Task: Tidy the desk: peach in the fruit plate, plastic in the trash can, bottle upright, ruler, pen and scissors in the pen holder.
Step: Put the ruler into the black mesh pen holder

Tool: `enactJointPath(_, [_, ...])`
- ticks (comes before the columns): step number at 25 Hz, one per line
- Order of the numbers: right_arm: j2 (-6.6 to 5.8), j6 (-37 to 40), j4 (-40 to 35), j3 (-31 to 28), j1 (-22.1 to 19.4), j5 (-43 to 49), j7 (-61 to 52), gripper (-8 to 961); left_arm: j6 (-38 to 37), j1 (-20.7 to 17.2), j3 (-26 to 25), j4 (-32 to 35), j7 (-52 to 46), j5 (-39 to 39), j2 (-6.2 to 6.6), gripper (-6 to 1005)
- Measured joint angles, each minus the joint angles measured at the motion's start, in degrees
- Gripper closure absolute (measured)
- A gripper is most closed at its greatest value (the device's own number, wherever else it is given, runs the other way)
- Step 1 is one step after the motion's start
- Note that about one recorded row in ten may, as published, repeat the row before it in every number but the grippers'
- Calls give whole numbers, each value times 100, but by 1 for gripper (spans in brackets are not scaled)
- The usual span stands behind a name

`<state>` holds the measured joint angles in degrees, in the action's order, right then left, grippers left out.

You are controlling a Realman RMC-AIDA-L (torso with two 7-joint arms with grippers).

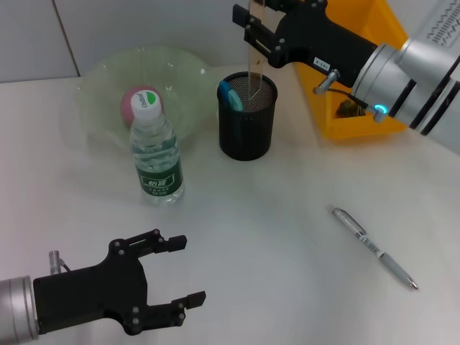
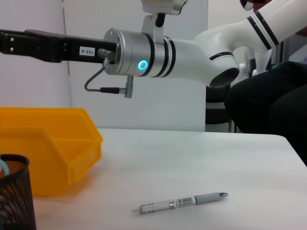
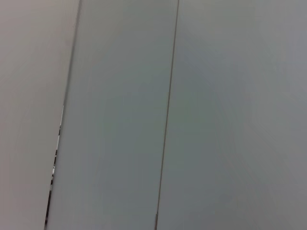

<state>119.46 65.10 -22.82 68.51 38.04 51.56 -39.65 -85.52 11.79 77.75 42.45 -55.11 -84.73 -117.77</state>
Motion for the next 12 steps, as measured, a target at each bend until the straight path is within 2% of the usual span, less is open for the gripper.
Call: enactJointPath(12, [16, -49, 162, 68, 52, -15, 230, 456, 0, 30, 33, 0, 0, 0, 8, 197])
